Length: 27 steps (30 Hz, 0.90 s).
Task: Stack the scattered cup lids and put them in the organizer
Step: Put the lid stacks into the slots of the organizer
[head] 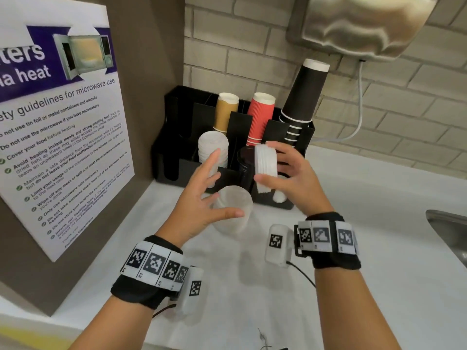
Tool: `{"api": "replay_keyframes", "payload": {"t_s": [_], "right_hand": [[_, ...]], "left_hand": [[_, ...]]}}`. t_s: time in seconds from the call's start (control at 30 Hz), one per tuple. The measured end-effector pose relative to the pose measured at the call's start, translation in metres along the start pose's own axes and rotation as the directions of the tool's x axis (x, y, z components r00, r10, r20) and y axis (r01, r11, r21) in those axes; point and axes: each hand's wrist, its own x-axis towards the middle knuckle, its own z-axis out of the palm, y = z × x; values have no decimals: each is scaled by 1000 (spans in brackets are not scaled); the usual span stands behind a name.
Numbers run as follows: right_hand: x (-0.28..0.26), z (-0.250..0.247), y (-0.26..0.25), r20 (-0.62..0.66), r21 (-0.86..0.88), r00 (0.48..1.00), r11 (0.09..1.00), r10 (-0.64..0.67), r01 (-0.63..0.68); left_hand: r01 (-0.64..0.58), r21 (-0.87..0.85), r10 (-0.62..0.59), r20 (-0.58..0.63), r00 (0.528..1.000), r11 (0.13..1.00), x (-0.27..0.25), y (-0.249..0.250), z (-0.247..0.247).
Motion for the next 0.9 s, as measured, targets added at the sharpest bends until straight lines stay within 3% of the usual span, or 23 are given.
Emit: {"api": "replay_keyframes", "payload": {"t_s": [0.07,0.13,0.23,0.3,0.43,0.67,0.9], "right_hand": [[24,-23,11,-165,-129,986,992,-30,9],[46,-43,26,-224,-275,974,961,-33,-31],[68,-57,49,-127,-457,988,879,89,-138],[76,-56,62,-8,-616,984,774,178,-145],[85,-52,69,96,-804,944,583,317,-114],[99,-45,64,213,-936,891,345,401,68],[95,-35,84,249,-923,859,379,447,70]], "left_hand": [[-3,19,4,-61,998,1000,0,0,-11],[-7,51,12,-106,994,999,-1,-1,-20],[-2,105,18,-156,988,995,-4,-4,-27],[1,120,20,-179,984,993,-6,-6,-29],[22,186,29,-267,963,982,-5,-9,-35],[48,233,26,-306,952,971,-5,-10,-36],[74,239,10,-335,942,968,-8,-11,-41]]}}
